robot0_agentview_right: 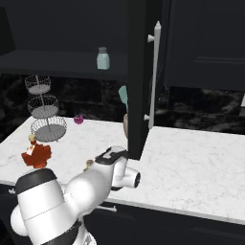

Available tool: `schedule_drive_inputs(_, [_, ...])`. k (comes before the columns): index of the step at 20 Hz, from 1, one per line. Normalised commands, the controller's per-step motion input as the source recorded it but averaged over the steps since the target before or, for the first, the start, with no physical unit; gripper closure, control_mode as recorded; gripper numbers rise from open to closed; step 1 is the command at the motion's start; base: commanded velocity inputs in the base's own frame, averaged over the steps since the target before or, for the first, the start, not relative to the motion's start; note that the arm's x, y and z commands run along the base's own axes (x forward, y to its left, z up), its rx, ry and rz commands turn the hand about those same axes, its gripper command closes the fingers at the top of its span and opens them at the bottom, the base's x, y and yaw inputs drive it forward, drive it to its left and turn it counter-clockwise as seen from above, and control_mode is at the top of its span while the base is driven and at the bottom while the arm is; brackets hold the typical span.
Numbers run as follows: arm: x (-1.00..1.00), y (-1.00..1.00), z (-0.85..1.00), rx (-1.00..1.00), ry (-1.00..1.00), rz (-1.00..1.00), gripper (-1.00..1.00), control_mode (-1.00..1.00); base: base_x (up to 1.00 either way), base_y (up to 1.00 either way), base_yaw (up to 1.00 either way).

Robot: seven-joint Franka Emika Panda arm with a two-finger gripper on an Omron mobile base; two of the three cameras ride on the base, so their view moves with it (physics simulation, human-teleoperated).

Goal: Put the shaker and condiment bottle from the counter next to their counterparts in the cabinet.

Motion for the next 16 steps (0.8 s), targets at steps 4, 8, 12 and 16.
schedule_drive_inputs(4, [0.28, 0.0, -0.2, 0.0, 0.0, 0.0, 1.0, -1.0, 0.0, 0.0, 0.0])
schedule_drive_inputs(8, [0.14, -0.25, -0.33, 0.09, 0.02, 0.0, 1.0, -1.0, 0.0, 0.0, 0.0])
schedule_drive_inputs(12, [0.0, -0.18, -0.27, 0.15, 0.0, 0.0, 1.0, -1.0, 0.0, 0.0, 0.0])
schedule_drive_inputs(16, [-0.06, -0.04, 0.09, 0.06, -0.05, 0.0, 1.0, -1.0, 0.0, 0.0, 0.0])
